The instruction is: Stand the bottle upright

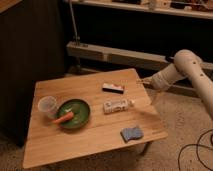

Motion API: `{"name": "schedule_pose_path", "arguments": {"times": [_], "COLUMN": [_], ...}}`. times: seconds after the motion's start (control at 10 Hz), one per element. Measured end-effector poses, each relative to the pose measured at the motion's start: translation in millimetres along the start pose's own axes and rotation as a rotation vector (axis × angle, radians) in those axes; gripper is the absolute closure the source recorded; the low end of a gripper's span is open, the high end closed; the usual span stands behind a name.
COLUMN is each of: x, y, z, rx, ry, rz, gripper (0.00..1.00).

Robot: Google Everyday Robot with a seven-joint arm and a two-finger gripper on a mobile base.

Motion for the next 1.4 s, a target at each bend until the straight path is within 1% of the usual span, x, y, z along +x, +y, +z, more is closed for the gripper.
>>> {"name": "schedule_pose_path", "arguments": {"times": [0.1,0.2,0.3,0.6,0.7,0.9,1.0,1.2,1.3,1.4], "x": [-2,-3,-4,-5,-4,-2,1,7,8,9], "y": [-2,0,1,1,-1,-9,-13,-21,-29,-33], "z": [-2,-5,-6,-6,-5,13,24,35,43,45], "rx": [0.026,0.049,0.061,0.063,0.062,0.050,0.032,0.001,-0.017,-0.027], "ry": [0.030,0.019,0.008,0.006,0.016,0.069,0.091,0.128,0.151,0.160], "rz": [-0.008,-0.021,-0.035,-0.039,-0.028,0.008,0.022,0.046,0.059,0.073], "gripper": [0.20,0.20,0.20,0.20,0.20,0.20,0.20,0.20,0.20,0.20]}}
